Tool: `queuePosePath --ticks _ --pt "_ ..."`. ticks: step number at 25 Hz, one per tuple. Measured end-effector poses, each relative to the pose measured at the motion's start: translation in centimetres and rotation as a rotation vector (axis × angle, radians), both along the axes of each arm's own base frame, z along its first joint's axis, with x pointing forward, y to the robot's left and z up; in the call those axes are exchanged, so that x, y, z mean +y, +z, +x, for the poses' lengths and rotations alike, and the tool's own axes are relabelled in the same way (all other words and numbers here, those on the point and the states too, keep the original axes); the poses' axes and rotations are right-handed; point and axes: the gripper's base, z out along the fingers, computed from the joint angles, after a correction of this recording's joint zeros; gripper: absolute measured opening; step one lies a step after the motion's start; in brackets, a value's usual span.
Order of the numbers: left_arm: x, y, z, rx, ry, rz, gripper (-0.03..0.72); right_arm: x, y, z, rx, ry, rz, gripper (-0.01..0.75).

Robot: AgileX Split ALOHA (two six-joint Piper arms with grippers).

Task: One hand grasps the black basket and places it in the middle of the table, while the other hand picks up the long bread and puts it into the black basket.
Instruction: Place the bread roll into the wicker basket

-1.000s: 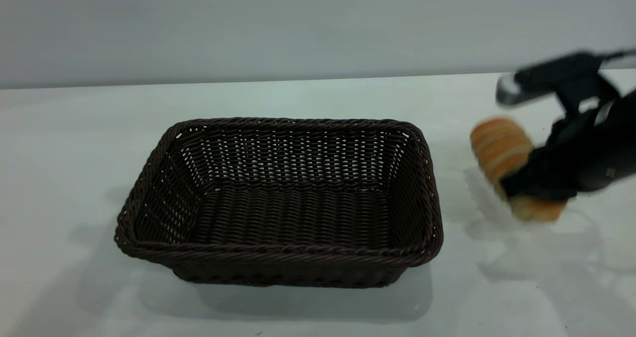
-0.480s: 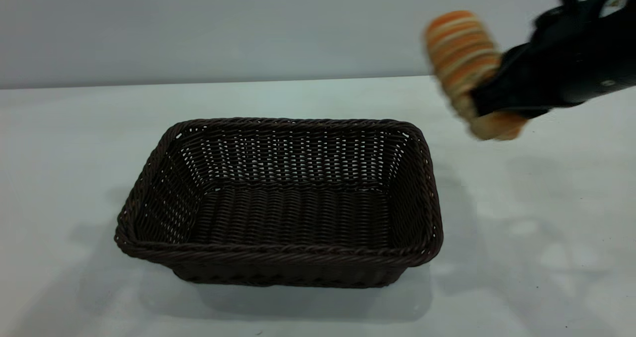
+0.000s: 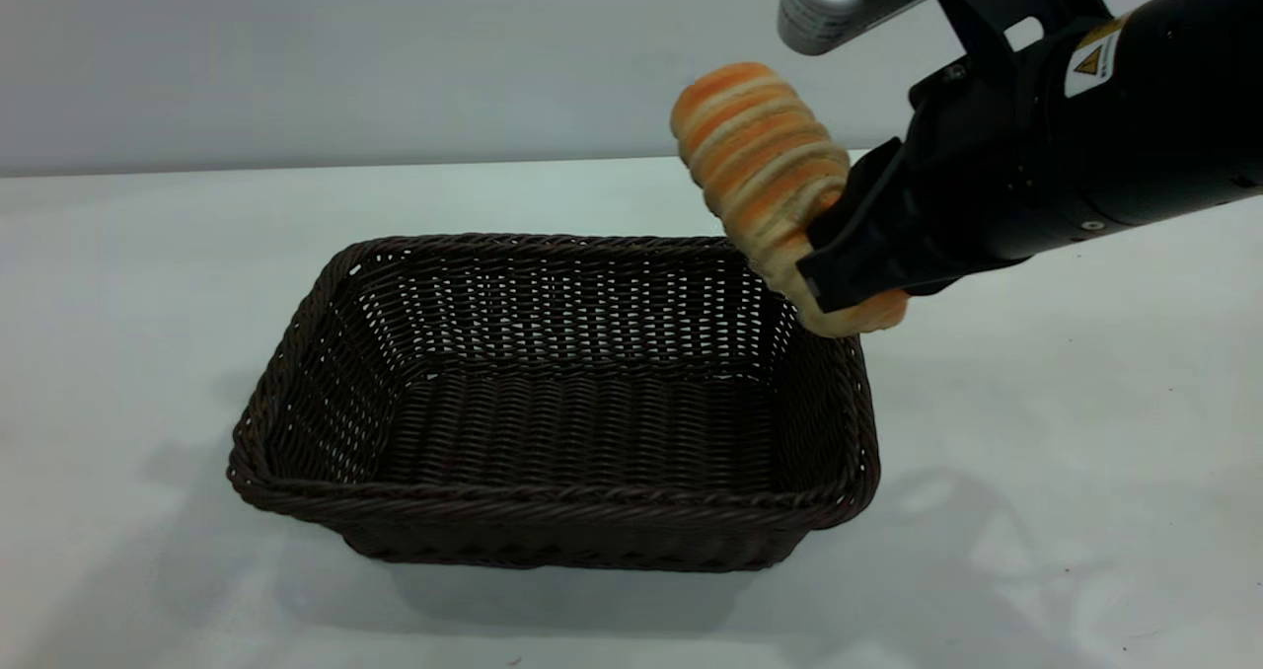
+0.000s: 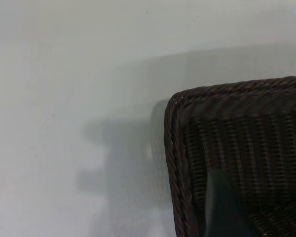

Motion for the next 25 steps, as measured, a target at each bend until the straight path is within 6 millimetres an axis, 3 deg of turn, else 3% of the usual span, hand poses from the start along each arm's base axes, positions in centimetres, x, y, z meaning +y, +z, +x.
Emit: queuePosePath --ticks 8,17,21,25 --pt "-0.1 0.0 0.0 0.006 0.003 -0.018 0.432 0.4 0.2 -0.1 -0.012 0.043 0.022 0.080" --pt "-0.2 0.0 0.0 0.001 0.004 -0.024 0.432 1.2 0.6 -0.4 -0.032 0.122 0.093 0.274" --pt "-0.2 0.0 0.0 -0.001 0.004 -0.025 0.432 1.2 0.6 -0.4 -0.040 0.134 0.079 0.290" --pt "-0.1 0.6 -0.2 -0.027 -0.024 -0.015 0.432 -0.1 0.5 0.4 -0.036 0.101 0.042 0.290"
